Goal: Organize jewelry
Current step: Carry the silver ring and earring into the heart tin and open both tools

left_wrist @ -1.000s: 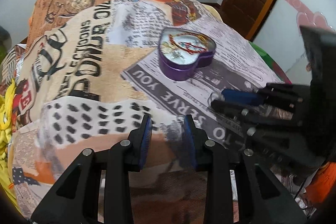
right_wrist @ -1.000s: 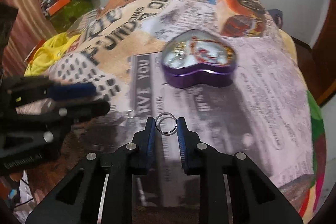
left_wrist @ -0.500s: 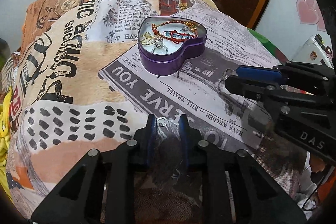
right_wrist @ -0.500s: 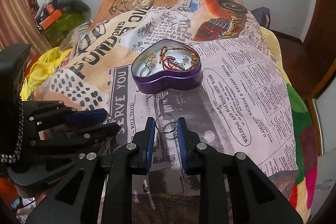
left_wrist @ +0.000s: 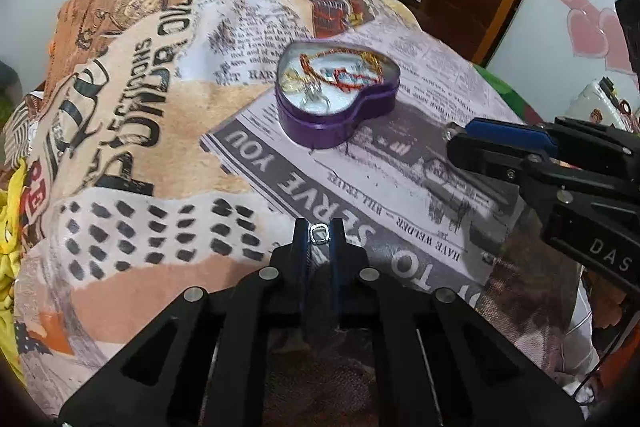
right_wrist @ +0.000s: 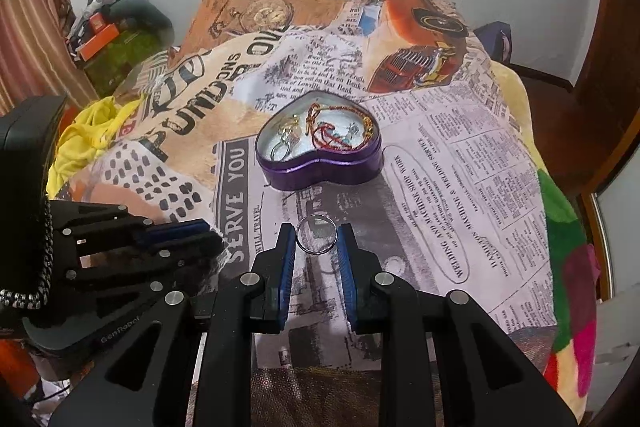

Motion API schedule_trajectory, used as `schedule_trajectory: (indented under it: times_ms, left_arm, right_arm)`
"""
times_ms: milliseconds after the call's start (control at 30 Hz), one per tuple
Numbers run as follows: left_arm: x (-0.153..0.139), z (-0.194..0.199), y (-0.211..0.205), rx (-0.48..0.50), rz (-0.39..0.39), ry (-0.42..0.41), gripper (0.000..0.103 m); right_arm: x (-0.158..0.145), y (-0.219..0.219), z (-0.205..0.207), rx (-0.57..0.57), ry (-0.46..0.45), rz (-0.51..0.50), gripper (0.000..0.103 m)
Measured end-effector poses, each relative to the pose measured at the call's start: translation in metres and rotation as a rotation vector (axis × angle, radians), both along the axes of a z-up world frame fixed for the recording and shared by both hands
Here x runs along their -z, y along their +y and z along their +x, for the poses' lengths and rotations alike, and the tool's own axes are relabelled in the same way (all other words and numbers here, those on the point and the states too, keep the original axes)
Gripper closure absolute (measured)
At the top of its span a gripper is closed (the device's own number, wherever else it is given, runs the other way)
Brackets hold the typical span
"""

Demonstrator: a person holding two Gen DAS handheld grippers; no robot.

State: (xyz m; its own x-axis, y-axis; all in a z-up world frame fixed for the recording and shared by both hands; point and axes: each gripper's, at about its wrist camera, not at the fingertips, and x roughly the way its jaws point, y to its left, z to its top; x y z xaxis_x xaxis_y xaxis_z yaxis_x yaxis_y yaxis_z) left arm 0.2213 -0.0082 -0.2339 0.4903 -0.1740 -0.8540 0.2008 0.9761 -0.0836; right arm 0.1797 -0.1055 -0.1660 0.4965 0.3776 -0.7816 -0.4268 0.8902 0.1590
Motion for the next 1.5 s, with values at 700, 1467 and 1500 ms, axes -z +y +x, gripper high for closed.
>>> schedule_trajectory:
  times_ms: [700,1467,1500]
  left_arm:
    - [-0.073,0.031,-0.001,-0.009,-0.043,-0.179,0.095]
    - [-0.048,0.096,0.002,-0.011,-0.103,-0.137,0.095]
    - [-0.045,0.099,0.002,-0.009,-0.106,-0.128,0.095]
  right_arm:
    - [-0.035,-0.009,0.028,0.058,-0.097,0.063,0.084]
    - [-0.007,0.011,0.078,0.019,-0.051,0.031,0.084]
    - [-0.005,0.012,0.079,0.014,-0.046,0.029,0.084]
